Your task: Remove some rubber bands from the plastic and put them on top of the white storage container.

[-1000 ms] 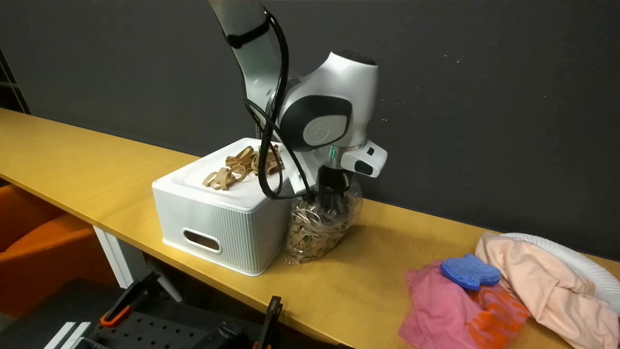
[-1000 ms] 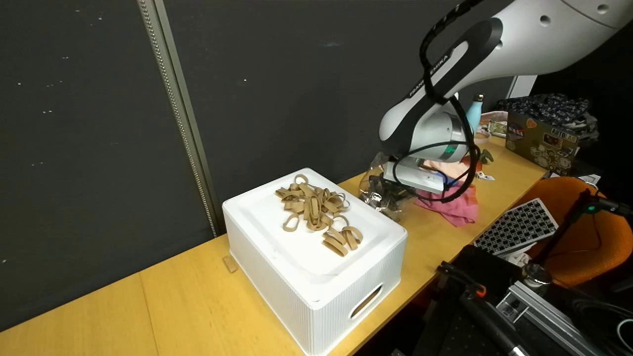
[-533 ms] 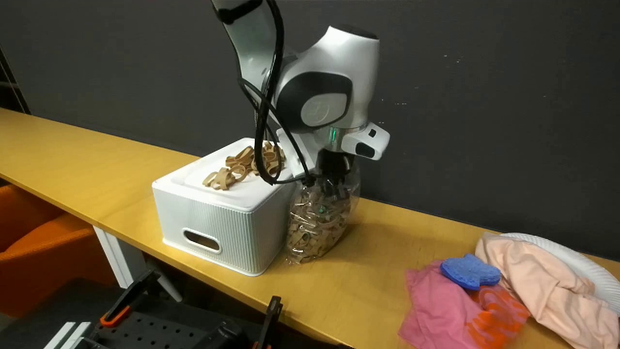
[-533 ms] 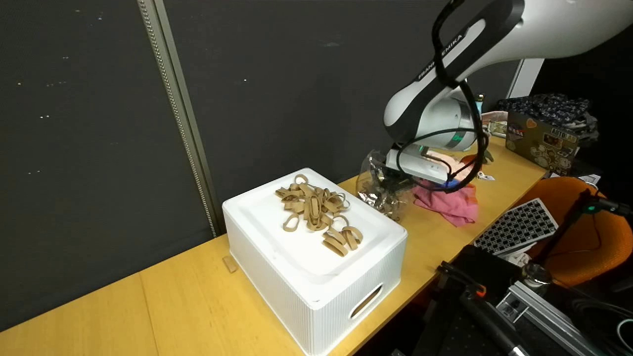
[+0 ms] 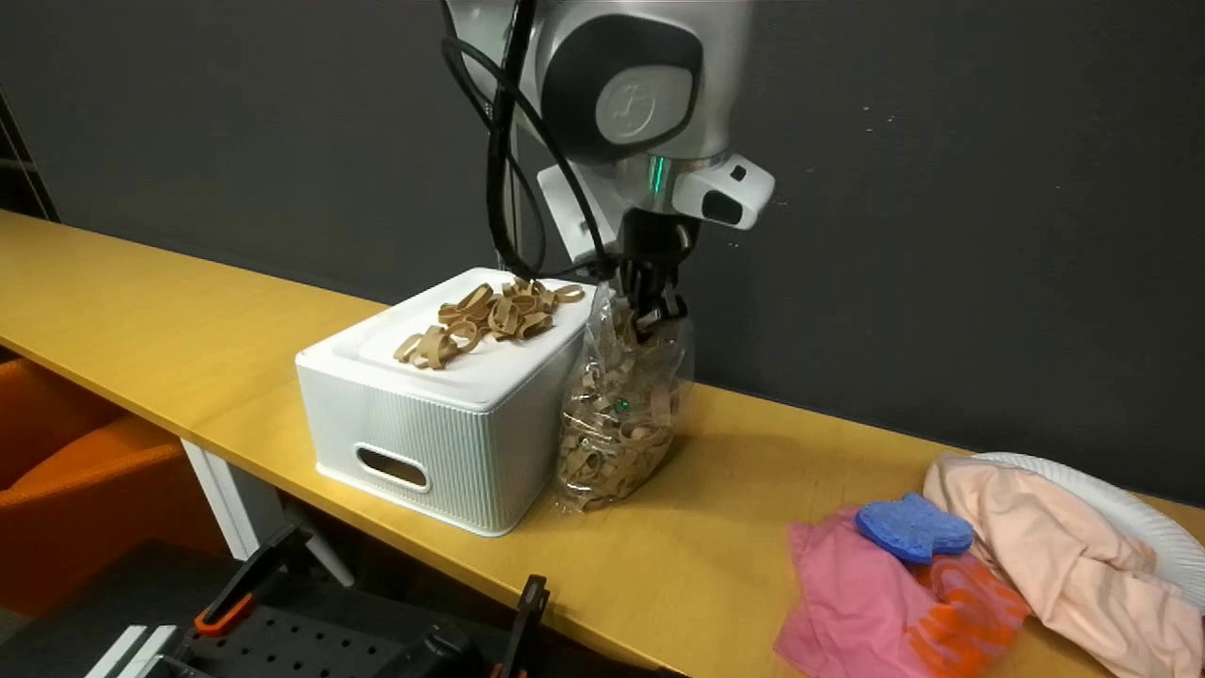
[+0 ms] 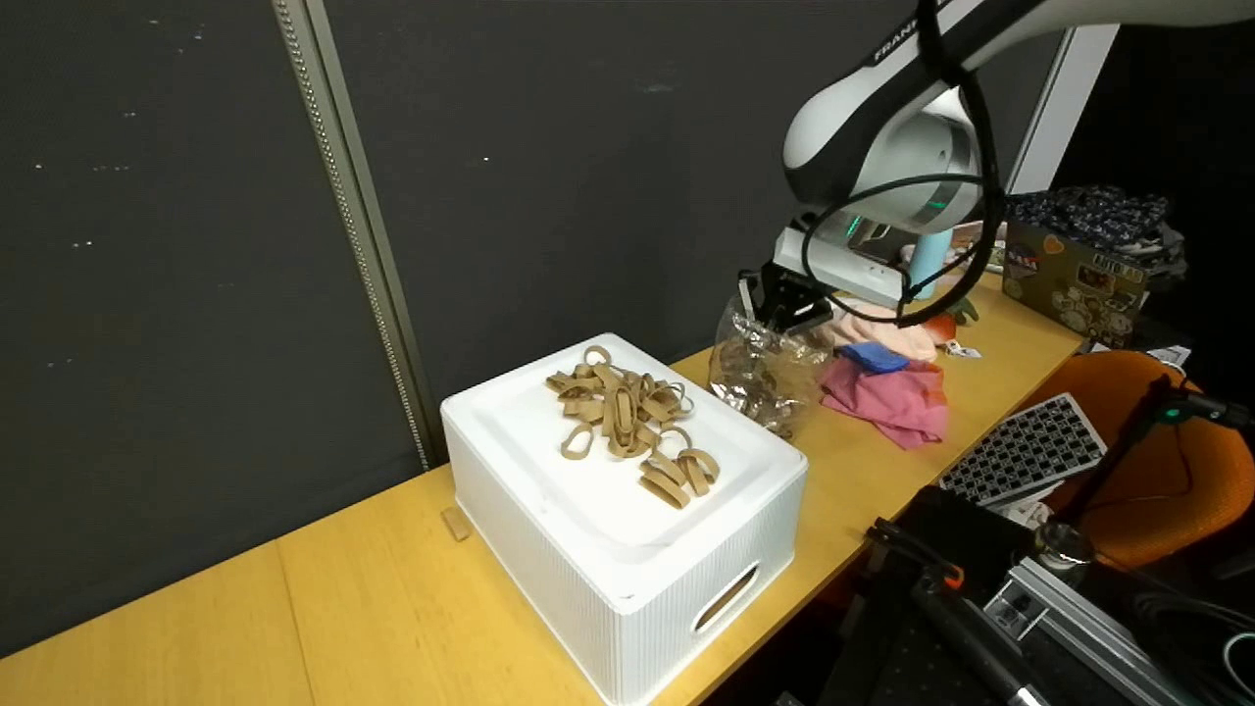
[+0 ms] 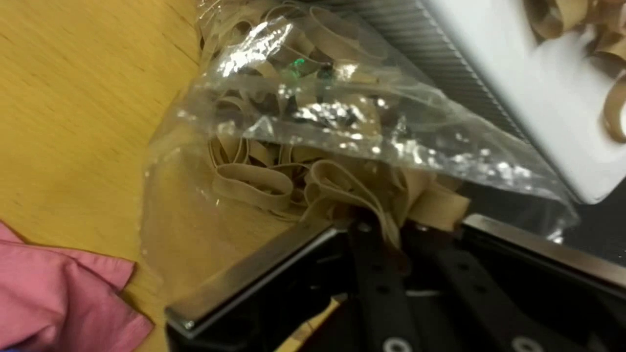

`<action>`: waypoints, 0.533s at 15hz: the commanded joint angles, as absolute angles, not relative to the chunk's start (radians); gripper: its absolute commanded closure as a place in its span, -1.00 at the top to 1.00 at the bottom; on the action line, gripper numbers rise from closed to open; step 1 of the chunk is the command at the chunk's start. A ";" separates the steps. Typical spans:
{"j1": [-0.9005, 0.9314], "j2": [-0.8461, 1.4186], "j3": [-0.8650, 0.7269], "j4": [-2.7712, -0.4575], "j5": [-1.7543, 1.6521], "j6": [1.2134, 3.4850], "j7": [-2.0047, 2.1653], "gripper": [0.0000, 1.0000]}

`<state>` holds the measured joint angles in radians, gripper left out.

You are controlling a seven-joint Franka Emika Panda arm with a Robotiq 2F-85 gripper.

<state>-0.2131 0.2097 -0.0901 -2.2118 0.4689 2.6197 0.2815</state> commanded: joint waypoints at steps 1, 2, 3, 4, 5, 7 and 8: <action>-0.181 0.152 -0.124 -2.184 0.403 2.542 0.358 -0.96; -0.178 0.144 -0.125 -2.175 0.395 2.524 0.369 -0.96; -0.173 0.132 -0.127 -2.167 0.379 2.509 0.385 -0.96; -0.171 0.123 -0.126 -2.159 0.371 2.496 0.395 -0.96; -0.169 0.104 -0.127 -2.162 0.361 2.485 0.403 -0.96; -0.163 0.080 -0.124 -2.152 0.342 2.459 0.421 -0.96; -0.158 0.068 -0.122 -2.148 0.335 2.449 0.429 -0.96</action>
<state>-0.1823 0.1195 -0.1059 -2.1581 0.3719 2.5064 0.3861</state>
